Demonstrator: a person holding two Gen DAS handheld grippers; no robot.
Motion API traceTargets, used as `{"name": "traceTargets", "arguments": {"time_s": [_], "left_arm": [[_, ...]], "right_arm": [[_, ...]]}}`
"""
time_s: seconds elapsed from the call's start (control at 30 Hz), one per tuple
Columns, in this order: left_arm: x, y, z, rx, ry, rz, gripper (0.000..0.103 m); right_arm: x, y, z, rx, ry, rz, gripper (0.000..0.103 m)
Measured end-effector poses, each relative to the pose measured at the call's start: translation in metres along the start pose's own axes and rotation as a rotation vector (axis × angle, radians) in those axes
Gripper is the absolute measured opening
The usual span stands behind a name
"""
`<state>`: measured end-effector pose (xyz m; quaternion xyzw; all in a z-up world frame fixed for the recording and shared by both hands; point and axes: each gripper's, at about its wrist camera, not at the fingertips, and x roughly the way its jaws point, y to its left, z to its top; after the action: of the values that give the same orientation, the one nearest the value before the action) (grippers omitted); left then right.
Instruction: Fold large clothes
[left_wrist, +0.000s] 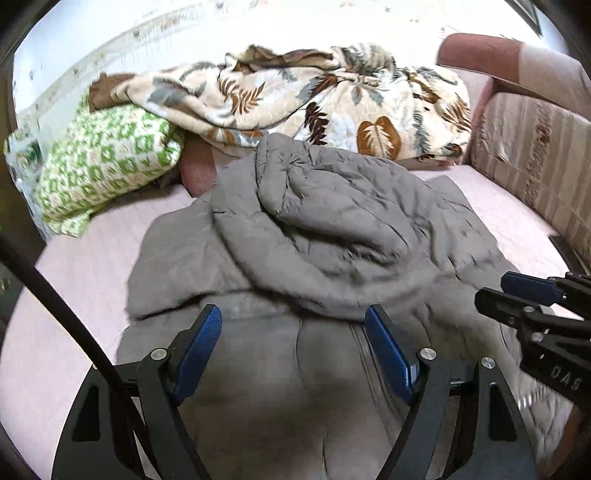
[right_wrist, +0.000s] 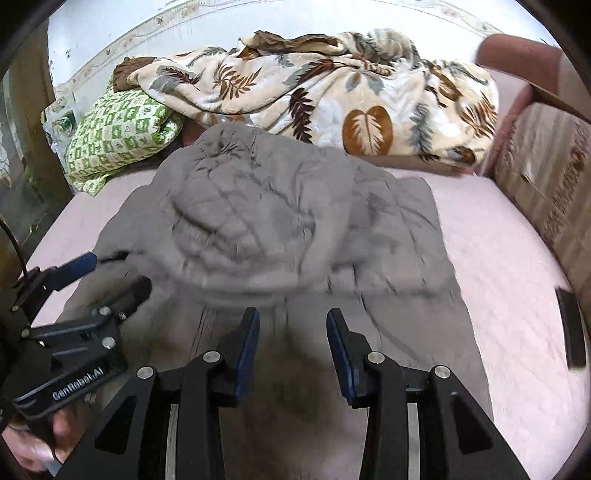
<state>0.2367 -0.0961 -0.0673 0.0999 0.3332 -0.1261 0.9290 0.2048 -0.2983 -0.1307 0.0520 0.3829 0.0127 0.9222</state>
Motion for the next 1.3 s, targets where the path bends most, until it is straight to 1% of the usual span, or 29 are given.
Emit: {"name": "traceTargets", "arguments": {"time_s": [0.07,0.1,0.13,0.2,0.27,0.3,0.37,0.4,0.47,0.53,0.63,0.7,0.77,0.83,0.93,1.0,1.1,1.2,1.3], "left_arm": [[-0.020,-0.010,-0.014,0.024,-0.017,0.010,0.079],[-0.028,-0.014,-0.022,0.028,-0.023,0.006,0.079],[-0.036,-0.018,-0.030,0.020,-0.022,0.000,0.079],[-0.055,-0.027,-0.056,0.001,-0.032,-0.011,0.079],[-0.069,-0.035,-0.074,-0.002,-0.028,-0.027,0.079],[-0.073,-0.038,-0.081,0.002,-0.027,-0.027,0.079],[-0.081,-0.044,-0.095,0.010,-0.035,-0.001,0.079],[-0.084,-0.045,-0.100,0.012,-0.035,0.006,0.079],[-0.087,-0.045,-0.113,0.011,-0.034,0.041,0.079],[-0.085,-0.042,-0.124,-0.009,-0.009,0.061,0.079],[-0.075,-0.037,-0.136,-0.041,0.059,0.072,0.079],[-0.068,-0.041,-0.143,-0.026,0.084,0.087,0.079],[-0.068,-0.048,-0.148,0.016,0.073,0.116,0.079],[-0.070,-0.051,-0.151,0.037,0.066,0.129,0.079],[-0.074,-0.048,-0.154,0.020,0.078,0.124,0.079],[-0.080,-0.044,-0.153,0.011,0.076,0.122,0.079],[-0.095,-0.038,-0.152,0.011,0.055,0.140,0.079],[-0.113,-0.018,-0.154,-0.014,0.026,0.176,0.079],[-0.126,0.020,-0.159,-0.099,0.022,0.208,0.079]], "right_arm": [[-0.013,-0.002,-0.015,0.019,0.014,0.029,0.041],[-0.023,-0.002,-0.030,0.019,0.027,0.051,0.041],[-0.029,0.000,-0.038,0.018,0.028,0.057,0.041],[-0.047,0.002,-0.067,0.008,0.039,0.078,0.042],[-0.060,-0.002,-0.092,0.006,0.039,0.078,0.043],[-0.065,-0.007,-0.108,0.007,0.053,0.080,0.043],[-0.071,-0.014,-0.123,0.015,0.061,0.067,0.043],[-0.074,-0.020,-0.130,0.012,0.059,0.042,0.043],[-0.080,-0.027,-0.134,0.004,0.035,0.015,0.043],[-0.080,-0.038,-0.139,0.001,0.036,-0.029,0.043],[-0.073,-0.051,-0.152,0.049,0.073,-0.014,0.043],[-0.069,-0.054,-0.158,0.064,0.086,-0.003,0.044],[-0.070,-0.047,-0.160,0.023,0.083,-0.019,0.049],[-0.070,-0.041,-0.161,-0.005,0.083,-0.034,0.052],[-0.069,-0.034,-0.162,-0.034,0.085,-0.049,0.052],[-0.073,-0.037,-0.160,-0.029,0.078,-0.028,0.052],[-0.092,-0.054,-0.156,0.047,0.023,0.035,0.052],[-0.112,-0.084,-0.154,0.136,-0.025,0.026,0.052],[-0.127,-0.132,-0.158,0.303,-0.054,0.028,0.052]]}}
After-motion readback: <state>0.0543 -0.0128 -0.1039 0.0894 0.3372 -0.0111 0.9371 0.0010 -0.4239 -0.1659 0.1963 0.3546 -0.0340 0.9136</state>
